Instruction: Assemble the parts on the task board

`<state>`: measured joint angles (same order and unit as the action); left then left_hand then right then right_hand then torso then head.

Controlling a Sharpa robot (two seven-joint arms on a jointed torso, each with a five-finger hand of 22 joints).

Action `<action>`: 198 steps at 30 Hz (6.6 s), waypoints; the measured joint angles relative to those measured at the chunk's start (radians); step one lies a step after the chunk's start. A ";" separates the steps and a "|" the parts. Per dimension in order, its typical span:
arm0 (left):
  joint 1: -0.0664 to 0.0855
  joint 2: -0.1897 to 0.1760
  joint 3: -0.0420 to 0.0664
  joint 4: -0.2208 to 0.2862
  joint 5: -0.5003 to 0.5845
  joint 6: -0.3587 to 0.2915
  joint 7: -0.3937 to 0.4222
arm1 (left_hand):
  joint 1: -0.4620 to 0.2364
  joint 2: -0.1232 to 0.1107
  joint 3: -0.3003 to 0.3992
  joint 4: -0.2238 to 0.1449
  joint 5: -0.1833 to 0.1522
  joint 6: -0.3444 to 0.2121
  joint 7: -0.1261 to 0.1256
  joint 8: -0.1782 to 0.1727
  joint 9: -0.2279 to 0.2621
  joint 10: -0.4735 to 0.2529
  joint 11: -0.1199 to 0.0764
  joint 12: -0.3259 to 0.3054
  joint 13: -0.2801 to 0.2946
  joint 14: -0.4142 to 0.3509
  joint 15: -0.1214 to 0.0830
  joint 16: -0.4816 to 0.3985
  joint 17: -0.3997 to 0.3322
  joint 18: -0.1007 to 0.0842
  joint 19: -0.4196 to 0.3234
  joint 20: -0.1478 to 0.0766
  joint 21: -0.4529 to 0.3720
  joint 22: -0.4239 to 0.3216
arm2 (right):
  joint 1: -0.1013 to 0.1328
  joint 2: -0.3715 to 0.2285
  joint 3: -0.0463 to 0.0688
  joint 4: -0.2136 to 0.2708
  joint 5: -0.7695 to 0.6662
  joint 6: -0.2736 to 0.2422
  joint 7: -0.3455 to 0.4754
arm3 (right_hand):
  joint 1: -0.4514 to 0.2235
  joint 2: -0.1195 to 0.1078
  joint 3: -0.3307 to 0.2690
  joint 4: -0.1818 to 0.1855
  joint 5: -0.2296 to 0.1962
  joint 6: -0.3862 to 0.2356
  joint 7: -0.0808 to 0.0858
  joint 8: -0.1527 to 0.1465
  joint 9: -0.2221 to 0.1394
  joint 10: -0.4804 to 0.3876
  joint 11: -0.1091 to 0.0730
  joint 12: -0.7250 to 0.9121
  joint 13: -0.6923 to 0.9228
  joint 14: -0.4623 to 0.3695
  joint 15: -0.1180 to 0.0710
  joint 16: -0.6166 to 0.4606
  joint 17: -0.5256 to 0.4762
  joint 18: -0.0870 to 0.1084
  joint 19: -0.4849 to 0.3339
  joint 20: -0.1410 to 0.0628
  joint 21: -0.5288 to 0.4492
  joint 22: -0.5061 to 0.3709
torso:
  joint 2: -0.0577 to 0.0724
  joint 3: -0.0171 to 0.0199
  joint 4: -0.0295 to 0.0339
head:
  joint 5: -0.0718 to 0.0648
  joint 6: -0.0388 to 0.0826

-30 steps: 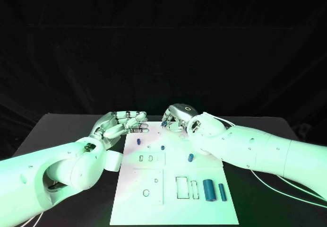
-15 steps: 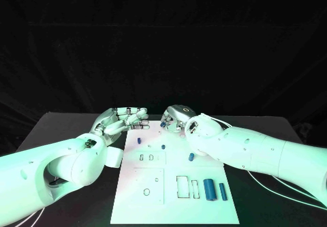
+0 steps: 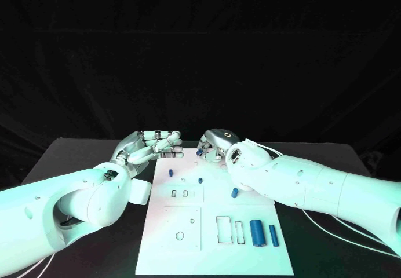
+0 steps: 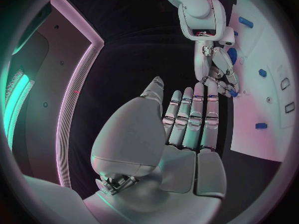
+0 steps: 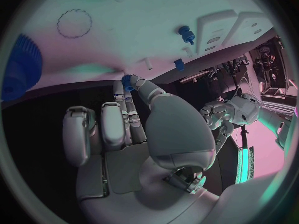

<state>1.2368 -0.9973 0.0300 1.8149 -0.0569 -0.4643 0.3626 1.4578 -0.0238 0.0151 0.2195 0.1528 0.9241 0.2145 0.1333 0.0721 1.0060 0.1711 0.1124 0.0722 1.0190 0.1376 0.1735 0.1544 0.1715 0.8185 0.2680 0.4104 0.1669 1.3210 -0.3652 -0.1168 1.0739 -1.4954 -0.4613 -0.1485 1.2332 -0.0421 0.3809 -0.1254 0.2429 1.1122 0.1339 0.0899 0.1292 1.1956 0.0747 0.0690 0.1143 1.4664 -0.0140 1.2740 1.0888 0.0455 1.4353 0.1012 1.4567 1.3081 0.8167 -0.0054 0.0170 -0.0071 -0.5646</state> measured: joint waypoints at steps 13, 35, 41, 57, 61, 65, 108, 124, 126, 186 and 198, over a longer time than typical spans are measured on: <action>0.003 -0.002 0.000 0.000 0.001 0.001 -0.002 | 0.000 0.000 0.000 0.000 0.000 0.000 0.000 -0.004 -0.001 0.000 0.000 -0.003 0.000 0.000 0.000 0.000 0.000 0.000 0.000 0.000 0.000 0.001 | 0.000 -0.004 -0.001 0.003 -0.006 0.008 -0.013 | -0.008 -0.036 -0.015 0.024 -0.019 -0.067 0.025 -0.022 -0.015 -0.095 0.027 -0.002 -0.011 0.000 0.025 -0.043 -0.069 0.016 -0.066 0.020 -0.059 -0.037 | 0.001 0.0004 -0.0010 | 0.000 0.002; 0.005 -0.018 0.000 -0.009 0.002 0.006 -0.006 | 0.000 0.000 0.000 0.000 0.000 0.000 0.000 -0.004 -0.001 0.000 0.000 -0.004 0.000 0.000 0.000 -0.004 0.001 0.000 0.000 0.000 0.000 0.001 | 0.072 -0.315 0.014 0.288 0.093 0.115 -0.033 | -0.065 -0.126 -0.190 0.095 0.081 -0.155 0.016 -0.009 -0.016 0.131 -0.016 0.238 0.148 0.000 0.002 0.043 0.046 0.014 0.019 -0.007 0.010 0.000 | -0.007 0.0012 -0.0118 | -0.005 0.011; 0.005 -0.019 0.000 -0.010 0.002 0.009 -0.007 | 0.000 0.000 0.000 0.000 0.000 0.000 0.000 -0.004 -0.001 0.000 0.000 -0.004 0.000 0.000 0.000 -0.004 0.001 0.000 0.000 0.000 0.000 0.001 | 0.084 -0.368 0.015 0.305 0.136 0.197 -0.061 | 0.019 -0.077 -0.336 0.151 0.116 -0.186 0.011 0.050 0.022 0.024 -0.016 0.834 0.740 0.000 -0.004 0.176 0.216 -0.008 0.031 -0.016 0.059 0.000 | -0.009 0.0014 -0.0149 | -0.007 0.011; 0.005 -0.019 0.000 -0.007 0.003 0.012 -0.008 | 0.000 0.000 0.000 0.000 0.000 0.000 0.000 -0.004 -0.001 0.000 0.000 -0.004 0.000 0.000 0.000 -0.004 0.001 0.000 0.000 0.000 0.000 0.000 | 0.078 -0.335 0.016 0.235 0.153 0.248 -0.095 | 0.050 -0.052 -0.381 0.188 0.125 -0.209 0.020 0.082 0.042 0.096 -0.007 1.155 1.066 0.000 0.003 0.242 0.219 -0.024 0.031 -0.001 0.079 0.000 | -0.009 0.0001 -0.0151 | -0.007 0.005; 0.005 -0.019 0.000 -0.006 0.003 0.012 -0.008 | 0.000 0.000 0.000 0.000 0.000 0.000 0.000 -0.004 -0.001 0.000 0.000 -0.004 0.000 0.000 0.000 -0.004 0.001 0.000 0.000 0.000 0.000 0.000 | 0.073 -0.321 0.015 0.215 0.152 0.249 -0.099 | 0.055 -0.046 -0.381 0.187 0.129 -0.209 0.020 0.084 0.043 0.096 -0.007 1.157 1.071 0.000 0.003 0.246 0.219 -0.024 0.031 -0.001 0.079 0.000 | -0.009 0.0001 -0.0151 | -0.005 0.003; 0.005 -0.019 0.000 -0.006 0.003 0.013 -0.008 | 0.000 0.000 0.000 0.000 0.000 0.000 0.000 -0.004 -0.001 0.000 0.000 -0.004 0.000 0.000 0.000 -0.004 0.001 0.000 0.000 0.000 0.000 0.000 | 0.066 -0.307 0.015 0.197 0.151 0.252 -0.100 | 0.055 -0.046 -0.381 0.187 0.131 -0.209 0.020 0.084 0.043 0.096 -0.007 1.157 1.072 0.000 0.003 0.246 0.219 -0.024 0.031 -0.001 0.079 0.000 | -0.009 0.0001 -0.0151 | -0.003 0.002; 0.005 -0.022 0.000 -0.011 0.004 0.016 -0.017 | 0.000 0.000 -0.003 -0.003 0.000 0.000 0.000 -0.004 -0.001 0.000 0.000 -0.004 0.000 0.000 0.000 -0.004 0.002 0.000 0.000 0.000 0.000 0.001 | 0.045 -0.285 0.017 0.179 0.165 0.267 -0.078 | 0.114 -0.015 -0.343 0.172 0.124 -0.198 0.017 0.107 0.050 0.103 -0.007 1.186 1.101 0.000 0.003 0.256 0.219 -0.024 0.031 -0.001 0.082 -0.001 | -0.008 0.0010 -0.0163 | 0.002 -0.002; 0.005 -0.023 0.000 -0.012 0.004 0.018 -0.021 | 0.000 0.000 -0.003 -0.003 0.000 0.000 0.000 -0.008 -0.001 -0.001 0.001 -0.009 -0.001 0.000 0.000 -0.004 0.003 0.000 0.000 0.000 0.000 0.001 | 0.041 -0.287 0.017 0.188 0.103 0.260 -0.071 | 0.154 -0.026 -0.300 0.130 0.097 -0.187 0.016 0.110 0.049 0.103 -0.007 1.192 1.108 0.000 0.003 0.260 0.219 -0.024 0.031 -0.001 0.090 0.000 | -0.008 0.0008 -0.0174 | -0.002 -0.002; 0.005 -0.023 0.000 -0.012 0.004 0.019 -0.021 | 0.000 0.000 -0.003 -0.003 0.000 0.000 0.000 -0.008 -0.001 -0.004 0.004 -0.009 -0.001 0.000 0.000 -0.004 0.003 0.000 0.000 0.000 0.000 0.002 | 0.040 -0.287 0.017 0.190 0.093 0.256 -0.070 | 0.156 -0.025 -0.298 0.132 0.097 -0.182 0.015 0.112 0.049 0.104 -0.007 1.192 1.110 0.000 0.003 0.260 0.219 -0.024 0.031 -0.001 0.094 0.000 | -0.008 0.0007 -0.0174 | -0.002 -0.002; 0.006 -0.020 0.000 -0.024 0.004 0.031 -0.021 | 0.007 0.007 -0.003 -0.003 0.000 0.000 0.000 -0.012 -0.001 -0.004 0.004 -0.014 -0.001 -0.003 0.003 -0.008 0.005 0.000 0.000 0.000 0.004 0.002 | -0.011 -0.066 0.006 0.191 -0.145 0.065 -0.068 | 0.094 -0.073 -0.118 0.155 0.151 -0.123 0.002 0.087 0.034 0.128 -0.025 1.213 1.128 0.000 0.003 0.271 0.219 -0.039 0.031 -0.001 0.110 -0.001 | -0.007 0.0009 -0.0163 | 0.017 -0.004; 0.007 -0.015 0.000 -0.026 0.004 0.032 -0.022 | 0.007 0.007 -0.003 -0.003 0.000 0.000 0.000 -0.012 -0.001 -0.004 0.004 -0.014 -0.001 -0.003 0.003 -0.008 0.005 0.000 0.000 0.000 0.004 0.002 | -0.014 -0.047 0.006 0.175 -0.151 0.062 -0.070 | 0.051 -0.105 -0.108 0.174 0.033 -0.183 0.025 0.041 0.016 0.108 -0.005 1.185 1.101 0.000 0.007 0.271 0.219 -0.039 0.031 -0.001 0.110 -0.001 | -0.007 0.0013 -0.0168 | 0.016 -0.003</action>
<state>1.2435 -1.0127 0.0296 1.7893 -0.0530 -0.4327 0.3406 1.4644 -0.0171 0.0123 0.2166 0.1528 0.9241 0.2145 0.1210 0.0715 1.0023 0.1748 0.0987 0.0716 1.0155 0.1411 0.1655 0.1591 0.1713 0.8185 0.2680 0.4144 0.1690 1.3068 -0.4125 -0.1105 1.2492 -1.6464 -0.3991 -0.2190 1.2843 -0.1476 0.2729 0.0488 0.2755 0.9292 0.1585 0.1304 0.1448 1.3037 0.0700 1.2545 1.2153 1.4664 -0.0065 1.5452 1.3075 0.0067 1.4662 0.0998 1.5662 1.3074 0.8098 -0.0040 0.0002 0.0092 -0.5677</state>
